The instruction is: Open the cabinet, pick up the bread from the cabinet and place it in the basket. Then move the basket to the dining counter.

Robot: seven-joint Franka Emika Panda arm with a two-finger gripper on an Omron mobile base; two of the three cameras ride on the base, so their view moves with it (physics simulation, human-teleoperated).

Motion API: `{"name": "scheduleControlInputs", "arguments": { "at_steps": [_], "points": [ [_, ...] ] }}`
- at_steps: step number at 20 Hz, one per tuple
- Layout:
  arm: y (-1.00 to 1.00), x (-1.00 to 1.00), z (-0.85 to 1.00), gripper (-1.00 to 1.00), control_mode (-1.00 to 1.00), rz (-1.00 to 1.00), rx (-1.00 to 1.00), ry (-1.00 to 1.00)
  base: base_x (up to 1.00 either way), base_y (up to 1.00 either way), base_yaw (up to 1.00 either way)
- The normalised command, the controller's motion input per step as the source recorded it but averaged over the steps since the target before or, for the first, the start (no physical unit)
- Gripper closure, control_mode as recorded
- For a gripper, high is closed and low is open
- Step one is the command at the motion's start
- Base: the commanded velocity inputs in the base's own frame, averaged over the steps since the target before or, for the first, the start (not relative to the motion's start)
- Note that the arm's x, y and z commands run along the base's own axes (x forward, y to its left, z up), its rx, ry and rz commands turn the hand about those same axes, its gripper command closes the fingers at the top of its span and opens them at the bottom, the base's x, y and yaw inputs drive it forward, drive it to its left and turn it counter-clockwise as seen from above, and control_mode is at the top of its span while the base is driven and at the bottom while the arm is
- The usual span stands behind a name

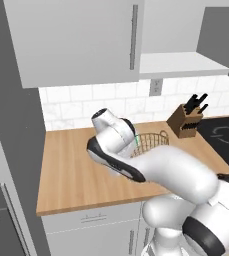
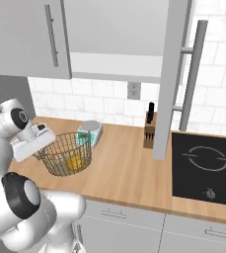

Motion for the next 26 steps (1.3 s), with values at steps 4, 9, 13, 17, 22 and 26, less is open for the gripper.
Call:
{"name": "scheduleControlInputs", "arguments": {
  "at_steps": [4,9,13,17,22,26],
  "points": [
    [0.0,-0.82,1.0,1.0,-1.0,0.0,-0.05,-0.14,0.0,0.0,0.0],
    [-0.02,-0.78,1.0,1.0,-1.0,0.0,0.0,-0.15,0.0,0.0,0.0],
    [-0.18,-0.47,1.0,1.0,-1.0,0.0,0.0,-0.12,0.0,0.0,0.0],
    [-0.63,-0.14,0.76,1.0,-1.0,0.09,0.01,-0.17,0.0,0.0,0.0],
    [-0.55,-0.22,0.94,1.0,-1.0,0.06,0.06,-0.08,0.0,0.0,0.0],
    [-0.2,-0.29,0.85,1.0,-1.0,0.01,0.11,0.02,0.0,0.0,0.0]
  ]
}}
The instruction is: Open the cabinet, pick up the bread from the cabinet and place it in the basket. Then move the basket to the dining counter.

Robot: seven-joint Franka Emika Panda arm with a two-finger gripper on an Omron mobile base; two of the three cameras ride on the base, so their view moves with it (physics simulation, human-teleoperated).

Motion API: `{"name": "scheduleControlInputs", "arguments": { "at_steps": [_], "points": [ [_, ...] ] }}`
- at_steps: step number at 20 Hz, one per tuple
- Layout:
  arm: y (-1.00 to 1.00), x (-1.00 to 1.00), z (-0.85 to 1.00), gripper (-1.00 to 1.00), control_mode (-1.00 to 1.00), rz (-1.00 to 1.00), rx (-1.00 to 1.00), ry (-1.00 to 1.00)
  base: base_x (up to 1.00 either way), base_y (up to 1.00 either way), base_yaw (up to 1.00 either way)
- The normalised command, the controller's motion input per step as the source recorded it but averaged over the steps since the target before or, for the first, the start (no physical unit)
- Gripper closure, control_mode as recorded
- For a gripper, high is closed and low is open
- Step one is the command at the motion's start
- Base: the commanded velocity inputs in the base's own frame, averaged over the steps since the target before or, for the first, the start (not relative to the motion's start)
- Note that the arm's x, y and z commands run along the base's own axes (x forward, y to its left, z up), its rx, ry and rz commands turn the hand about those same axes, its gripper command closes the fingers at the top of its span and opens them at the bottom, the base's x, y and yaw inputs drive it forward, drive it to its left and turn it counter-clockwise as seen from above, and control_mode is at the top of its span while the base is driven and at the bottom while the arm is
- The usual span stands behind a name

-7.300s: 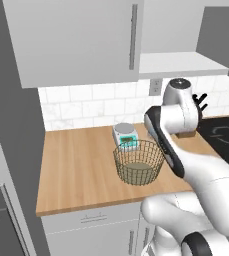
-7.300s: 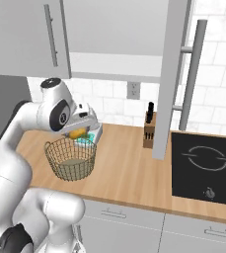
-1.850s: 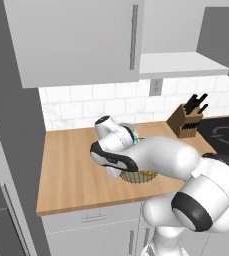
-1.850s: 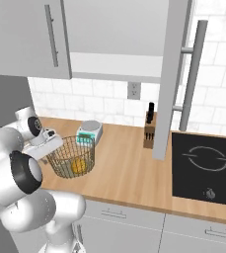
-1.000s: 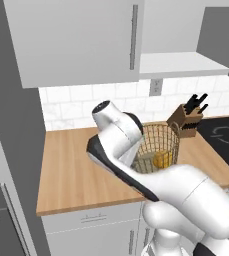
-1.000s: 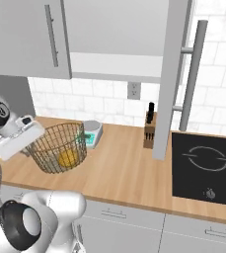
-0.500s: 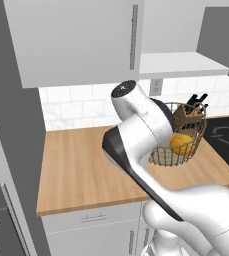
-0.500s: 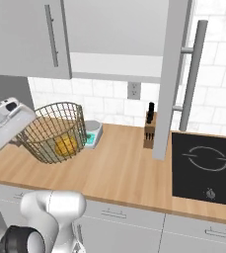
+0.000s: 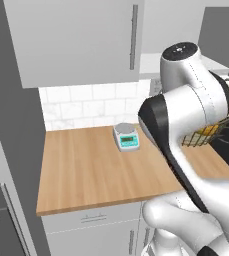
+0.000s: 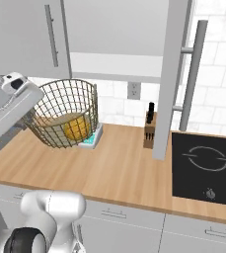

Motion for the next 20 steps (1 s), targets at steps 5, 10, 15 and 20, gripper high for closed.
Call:
{"name": "scheduleControlInputs", "arguments": {
  "at_steps": [5,10,15,20],
  "points": [
    [-0.01,-0.15,0.29,1.0,-1.0,0.0,0.07,0.05,0.0,0.0,0.0],
    [-0.14,-0.05,0.0,1.0,-1.0,0.14,0.09,-0.04,0.0,0.0,0.0],
    [-0.03,0.0,-0.06,1.0,-1.0,0.11,0.02,0.03,0.0,0.0,0.0],
    [0.0,0.0,-0.02,1.0,1.0,0.01,0.0,0.02,-0.4,0.0,0.0]
  ]
}}
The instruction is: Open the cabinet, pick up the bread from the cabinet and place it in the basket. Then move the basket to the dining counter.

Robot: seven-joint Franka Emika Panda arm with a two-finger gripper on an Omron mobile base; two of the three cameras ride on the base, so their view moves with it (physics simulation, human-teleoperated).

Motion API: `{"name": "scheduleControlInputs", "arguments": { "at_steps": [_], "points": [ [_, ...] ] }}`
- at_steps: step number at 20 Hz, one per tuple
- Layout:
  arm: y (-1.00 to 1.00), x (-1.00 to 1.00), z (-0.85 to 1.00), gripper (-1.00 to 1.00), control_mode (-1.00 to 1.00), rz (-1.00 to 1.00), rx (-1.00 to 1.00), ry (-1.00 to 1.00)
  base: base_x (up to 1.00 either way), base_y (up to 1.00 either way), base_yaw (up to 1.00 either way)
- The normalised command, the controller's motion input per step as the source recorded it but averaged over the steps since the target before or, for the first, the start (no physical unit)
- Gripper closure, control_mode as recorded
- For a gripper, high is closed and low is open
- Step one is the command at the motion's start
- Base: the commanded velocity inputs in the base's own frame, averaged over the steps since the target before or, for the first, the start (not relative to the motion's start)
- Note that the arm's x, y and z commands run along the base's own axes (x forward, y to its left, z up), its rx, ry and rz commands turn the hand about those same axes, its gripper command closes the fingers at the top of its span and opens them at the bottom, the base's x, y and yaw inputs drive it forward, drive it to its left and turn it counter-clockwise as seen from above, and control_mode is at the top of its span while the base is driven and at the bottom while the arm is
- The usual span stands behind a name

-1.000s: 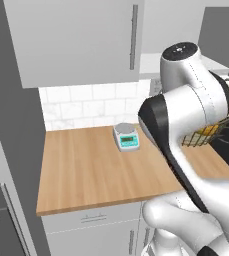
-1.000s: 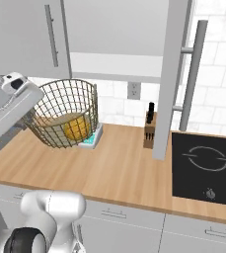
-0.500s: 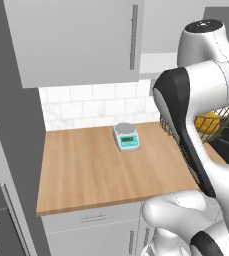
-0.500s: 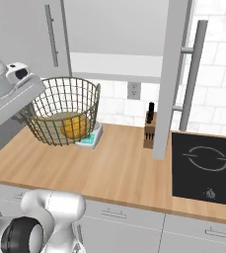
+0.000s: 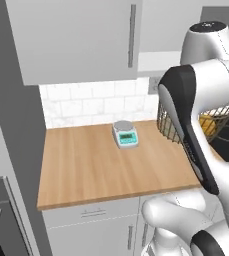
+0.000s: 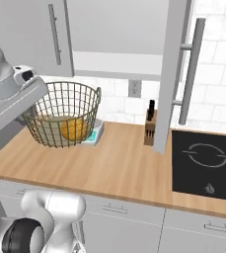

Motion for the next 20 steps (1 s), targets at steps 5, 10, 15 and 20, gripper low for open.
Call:
{"name": "scheduleControlInputs", "arguments": {
  "at_steps": [5,10,15,20],
  "points": [
    [0.0,0.0,0.0,1.0,1.0,0.0,0.0,0.0,-0.99,0.0,-0.02],
    [0.0,0.0,0.0,1.0,1.0,0.0,0.0,0.0,-0.49,0.01,0.31],
    [0.0,0.0,0.0,1.0,1.0,0.0,0.0,0.0,-0.17,0.1,0.94],
    [0.0,0.0,0.0,1.0,1.0,0.0,0.0,0.0,-0.07,0.2,1.0]
  ]
}}
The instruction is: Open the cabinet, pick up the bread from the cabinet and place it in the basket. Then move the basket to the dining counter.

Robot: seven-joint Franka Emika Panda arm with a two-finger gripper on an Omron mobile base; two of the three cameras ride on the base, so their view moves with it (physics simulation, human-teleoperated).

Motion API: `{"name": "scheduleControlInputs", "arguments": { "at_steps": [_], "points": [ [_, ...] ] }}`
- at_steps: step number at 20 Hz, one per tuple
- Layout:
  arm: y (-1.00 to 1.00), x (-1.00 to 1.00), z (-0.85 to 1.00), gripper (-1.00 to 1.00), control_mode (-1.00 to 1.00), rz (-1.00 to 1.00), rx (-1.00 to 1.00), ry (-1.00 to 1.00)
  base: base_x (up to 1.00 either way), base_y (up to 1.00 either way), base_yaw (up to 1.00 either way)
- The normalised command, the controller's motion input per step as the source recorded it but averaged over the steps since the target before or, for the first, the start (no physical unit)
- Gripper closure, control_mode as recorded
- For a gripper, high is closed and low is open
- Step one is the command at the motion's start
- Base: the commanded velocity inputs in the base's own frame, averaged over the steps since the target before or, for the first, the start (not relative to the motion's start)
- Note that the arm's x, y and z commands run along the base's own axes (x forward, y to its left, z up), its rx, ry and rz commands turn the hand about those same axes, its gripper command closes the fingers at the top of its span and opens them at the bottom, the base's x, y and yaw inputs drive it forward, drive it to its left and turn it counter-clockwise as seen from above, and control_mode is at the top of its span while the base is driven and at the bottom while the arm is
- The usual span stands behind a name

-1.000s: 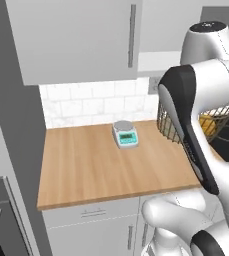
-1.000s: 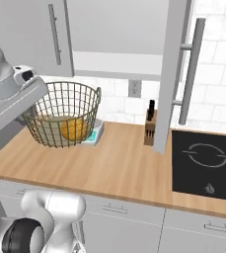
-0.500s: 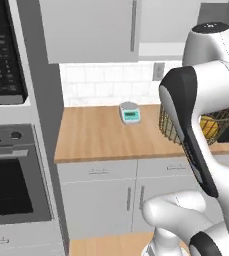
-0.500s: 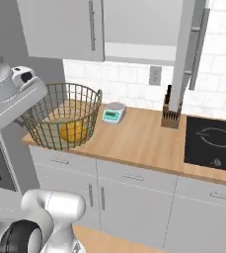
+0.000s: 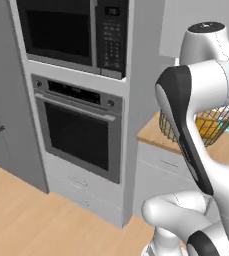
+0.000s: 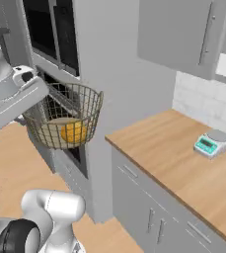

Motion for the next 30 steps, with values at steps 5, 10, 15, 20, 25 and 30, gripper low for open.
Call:
{"name": "scheduleControlInputs", "arguments": {
  "at_steps": [5,10,15,20,25,30],
  "points": [
    [0.0,0.0,0.0,1.0,1.0,0.0,0.0,0.0,-0.01,0.37,0.96],
    [0.0,0.0,0.0,1.0,1.0,0.0,0.0,0.0,0.01,0.37,0.91],
    [0.0,0.0,0.0,1.0,1.0,0.0,0.0,0.0,0.13,0.23,0.9],
    [0.0,0.0,0.0,1.0,1.0,0.0,0.0,0.0,0.62,0.0,0.85],
    [0.0,0.0,0.0,1.0,1.0,0.0,0.0,0.0,0.92,-0.29,0.6],
    [0.0,0.0,0.0,1.0,1.0,0.0,0.0,0.0,1.0,-0.37,0.48]
  ]
}}
